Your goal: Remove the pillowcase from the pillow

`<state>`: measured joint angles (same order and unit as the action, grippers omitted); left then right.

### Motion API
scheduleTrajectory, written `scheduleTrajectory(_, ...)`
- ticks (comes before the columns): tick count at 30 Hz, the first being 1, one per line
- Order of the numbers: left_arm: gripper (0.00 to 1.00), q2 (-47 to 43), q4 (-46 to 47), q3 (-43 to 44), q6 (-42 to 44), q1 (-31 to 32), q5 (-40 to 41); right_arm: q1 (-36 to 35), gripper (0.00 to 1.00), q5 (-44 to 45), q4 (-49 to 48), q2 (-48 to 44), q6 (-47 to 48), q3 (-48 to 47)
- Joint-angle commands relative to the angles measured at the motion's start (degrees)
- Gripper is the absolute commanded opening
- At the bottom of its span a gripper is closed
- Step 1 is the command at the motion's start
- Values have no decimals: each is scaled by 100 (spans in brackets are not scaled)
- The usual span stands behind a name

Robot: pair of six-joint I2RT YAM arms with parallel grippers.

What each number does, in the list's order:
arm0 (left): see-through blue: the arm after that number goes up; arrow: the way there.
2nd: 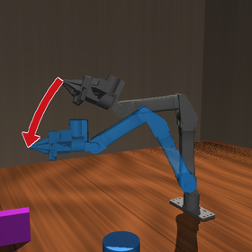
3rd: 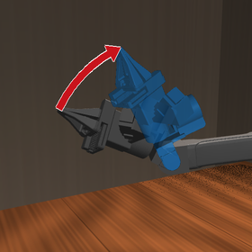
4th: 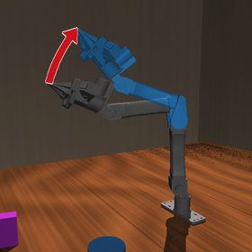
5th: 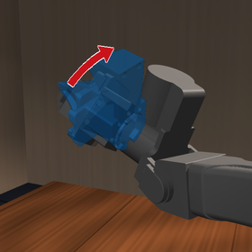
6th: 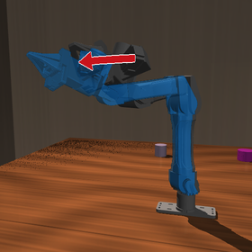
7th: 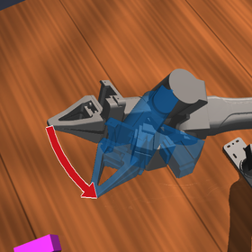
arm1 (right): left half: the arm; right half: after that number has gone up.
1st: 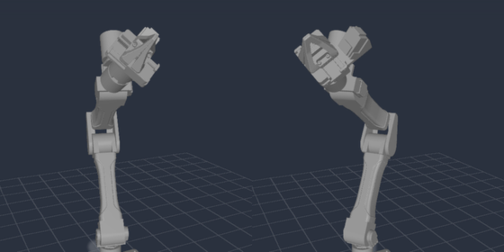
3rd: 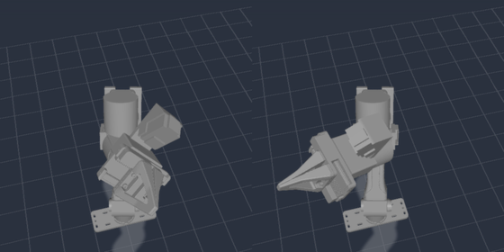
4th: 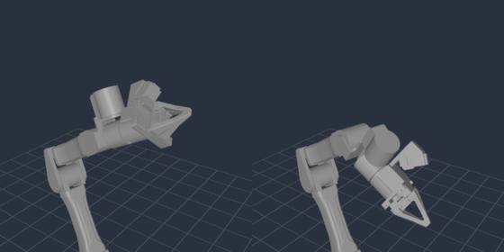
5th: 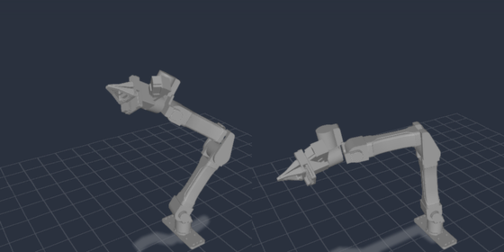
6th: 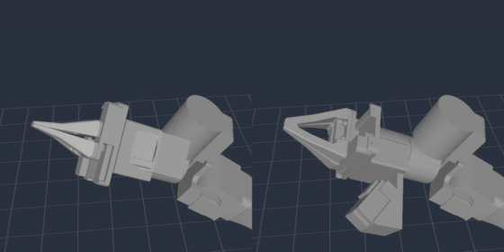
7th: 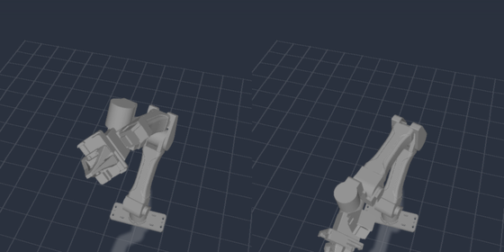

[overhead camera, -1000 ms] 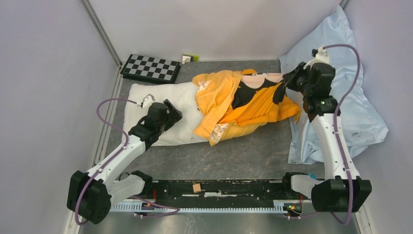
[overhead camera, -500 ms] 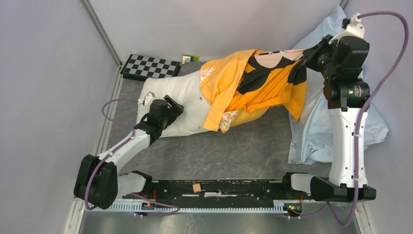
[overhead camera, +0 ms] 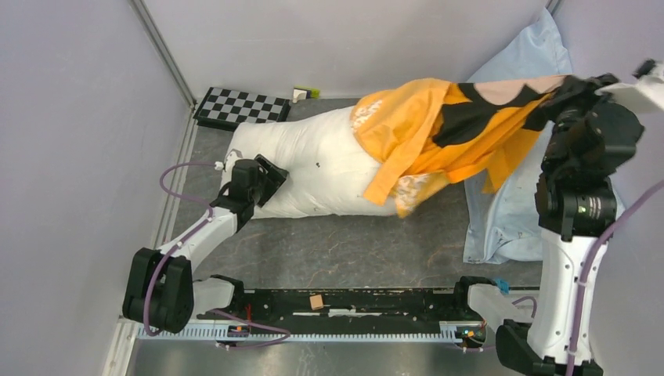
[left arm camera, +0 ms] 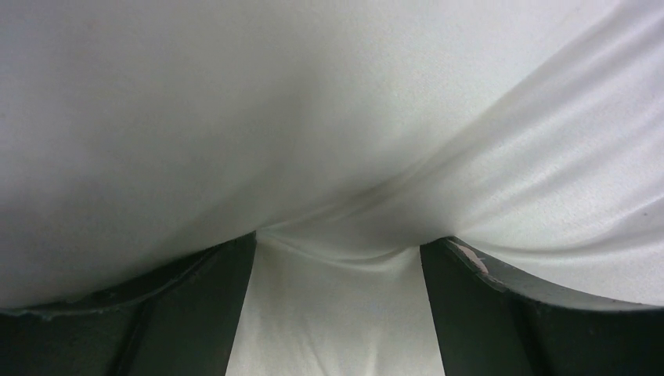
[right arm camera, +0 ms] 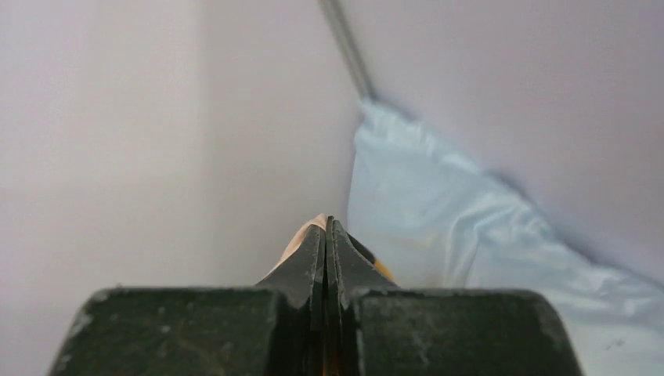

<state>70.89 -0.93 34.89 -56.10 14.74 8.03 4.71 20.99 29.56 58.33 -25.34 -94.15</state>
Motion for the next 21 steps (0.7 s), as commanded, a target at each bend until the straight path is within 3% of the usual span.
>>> scheduleTrajectory(1,85,439,-1779,-537,231,-441,1130,272,0,1819,-2427,-503,387,-347)
scheduleTrajectory(7,91,254,-1941,-420,289,-434,1011,276,0,1333,-2363,-588,254,-100)
scheduleTrajectory(10,95,-222,-2234,-101,512,-189,838,276,0,8,-2373,-845,-247,831)
scheduleTrajectory(12,96,-617,-2646,277,581,86,960,276,0,-1322,-2787,-957,-633,1708)
scheduleTrajectory(17,100,-1402,-3429,1278,952,396,789,124,0,-4537,-3879,-45,-1485,2680)
scheduleTrajectory(19,100,-1607,-3475,1480,1197,402,457,-247,0,-4888,-3894,290,-1358,2727)
scheduleTrajectory(21,100,-1717,-3531,1637,1430,406,72,-829,0,-4522,-3313,488,-534,2482)
